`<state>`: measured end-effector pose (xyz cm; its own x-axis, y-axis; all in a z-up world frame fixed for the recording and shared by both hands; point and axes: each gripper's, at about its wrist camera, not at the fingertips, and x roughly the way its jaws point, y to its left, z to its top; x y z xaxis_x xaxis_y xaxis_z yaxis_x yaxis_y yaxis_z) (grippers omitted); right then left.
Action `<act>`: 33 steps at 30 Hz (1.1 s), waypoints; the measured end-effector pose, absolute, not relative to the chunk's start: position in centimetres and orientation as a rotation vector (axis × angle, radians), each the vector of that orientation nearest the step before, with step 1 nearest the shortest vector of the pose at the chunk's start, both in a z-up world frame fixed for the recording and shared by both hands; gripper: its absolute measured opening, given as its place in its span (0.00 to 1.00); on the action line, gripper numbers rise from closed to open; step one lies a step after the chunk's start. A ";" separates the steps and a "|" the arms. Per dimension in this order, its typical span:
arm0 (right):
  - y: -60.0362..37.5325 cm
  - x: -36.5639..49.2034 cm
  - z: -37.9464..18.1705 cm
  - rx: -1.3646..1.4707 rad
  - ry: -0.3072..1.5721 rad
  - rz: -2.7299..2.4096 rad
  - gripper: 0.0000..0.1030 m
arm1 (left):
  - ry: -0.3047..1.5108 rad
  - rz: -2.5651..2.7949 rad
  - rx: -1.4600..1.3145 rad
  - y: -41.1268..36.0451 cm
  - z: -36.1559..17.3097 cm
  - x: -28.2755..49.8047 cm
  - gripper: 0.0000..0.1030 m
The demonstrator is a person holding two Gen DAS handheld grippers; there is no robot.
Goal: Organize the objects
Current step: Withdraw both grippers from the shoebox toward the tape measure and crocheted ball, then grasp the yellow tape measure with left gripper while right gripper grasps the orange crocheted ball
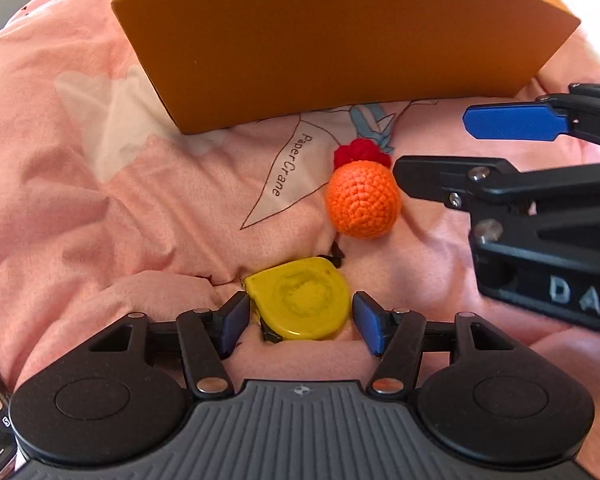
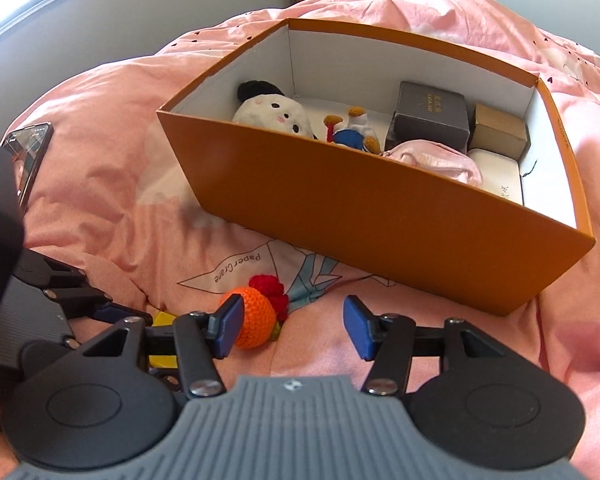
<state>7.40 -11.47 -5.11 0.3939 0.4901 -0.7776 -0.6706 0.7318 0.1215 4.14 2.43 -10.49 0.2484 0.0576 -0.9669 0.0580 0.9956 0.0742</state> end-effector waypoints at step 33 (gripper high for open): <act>-8.0 9.1 -9.4 -0.168 1.094 0.854 0.48 | 1.213 0.061 0.229 4.2 -8.2 1.1 0.63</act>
<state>9.12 -8.03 -9.43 0.1839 0.5240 -0.8316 -0.6799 0.6788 0.2774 1.14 4.22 -8.20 0.3515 0.1687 -0.9209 0.0756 0.9753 0.2075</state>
